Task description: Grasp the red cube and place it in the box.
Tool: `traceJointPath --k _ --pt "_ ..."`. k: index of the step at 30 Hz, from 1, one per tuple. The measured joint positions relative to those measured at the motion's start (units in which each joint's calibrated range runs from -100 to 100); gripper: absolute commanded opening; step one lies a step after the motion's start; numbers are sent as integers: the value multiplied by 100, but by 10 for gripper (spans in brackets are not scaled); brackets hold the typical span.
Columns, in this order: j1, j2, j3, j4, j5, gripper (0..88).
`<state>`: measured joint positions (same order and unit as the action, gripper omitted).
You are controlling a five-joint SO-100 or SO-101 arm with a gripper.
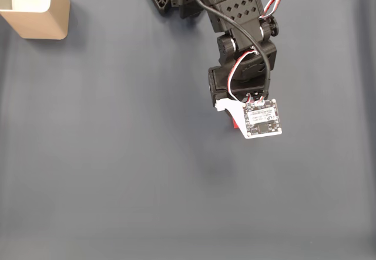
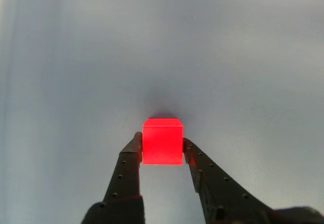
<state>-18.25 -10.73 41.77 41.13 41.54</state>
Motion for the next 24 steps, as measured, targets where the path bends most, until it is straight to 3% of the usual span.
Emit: traceJointPath --k 17,24 --pt "0 0 -63 95 68 86" --pt "22 -69 -651 923 54 51"
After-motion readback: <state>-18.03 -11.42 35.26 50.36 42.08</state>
